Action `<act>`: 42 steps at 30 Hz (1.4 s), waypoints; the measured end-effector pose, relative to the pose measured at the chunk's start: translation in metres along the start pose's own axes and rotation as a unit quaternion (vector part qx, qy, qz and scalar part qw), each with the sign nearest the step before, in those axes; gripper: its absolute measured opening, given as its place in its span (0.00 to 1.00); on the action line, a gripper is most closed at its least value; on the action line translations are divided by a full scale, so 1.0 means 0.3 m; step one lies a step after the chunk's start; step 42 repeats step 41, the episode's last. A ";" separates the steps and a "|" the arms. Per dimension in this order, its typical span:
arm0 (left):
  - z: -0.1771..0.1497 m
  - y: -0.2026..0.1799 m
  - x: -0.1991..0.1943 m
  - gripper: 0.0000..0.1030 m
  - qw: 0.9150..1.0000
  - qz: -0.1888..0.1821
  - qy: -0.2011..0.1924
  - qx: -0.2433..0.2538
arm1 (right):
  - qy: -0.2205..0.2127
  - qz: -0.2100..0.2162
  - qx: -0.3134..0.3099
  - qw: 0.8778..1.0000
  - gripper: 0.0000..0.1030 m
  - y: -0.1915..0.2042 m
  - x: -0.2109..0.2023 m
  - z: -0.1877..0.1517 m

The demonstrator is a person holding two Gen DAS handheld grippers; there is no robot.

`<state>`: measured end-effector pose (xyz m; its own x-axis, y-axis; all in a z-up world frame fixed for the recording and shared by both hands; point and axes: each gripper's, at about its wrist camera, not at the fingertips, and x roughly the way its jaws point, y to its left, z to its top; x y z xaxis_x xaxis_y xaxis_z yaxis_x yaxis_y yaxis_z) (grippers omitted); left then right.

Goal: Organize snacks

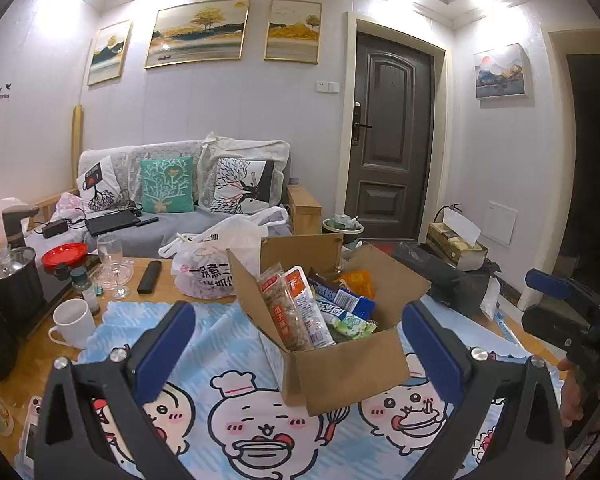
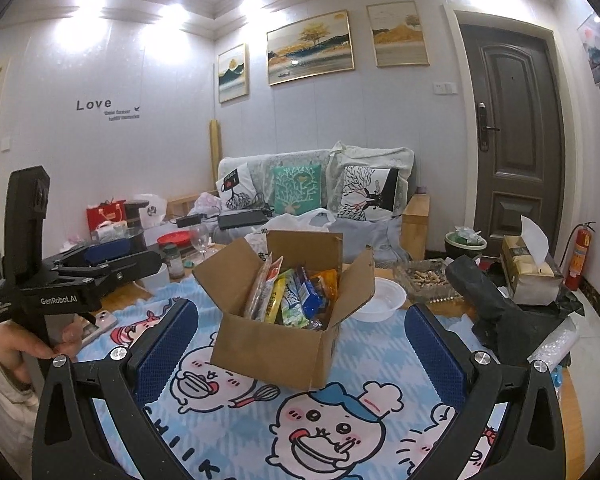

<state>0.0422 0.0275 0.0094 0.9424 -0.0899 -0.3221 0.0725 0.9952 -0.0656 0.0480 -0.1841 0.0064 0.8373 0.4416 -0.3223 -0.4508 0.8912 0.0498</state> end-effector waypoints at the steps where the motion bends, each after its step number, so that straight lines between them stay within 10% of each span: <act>1: 0.000 -0.001 0.000 0.99 1.000 0.001 -0.001 0.000 | -0.001 0.001 0.001 1.000 1.00 -0.001 0.000 0.001; 42: -0.019 -0.010 -0.009 0.99 1.000 0.001 -0.002 -0.002 | 0.010 -0.001 0.017 1.000 1.00 0.018 -0.006 -0.010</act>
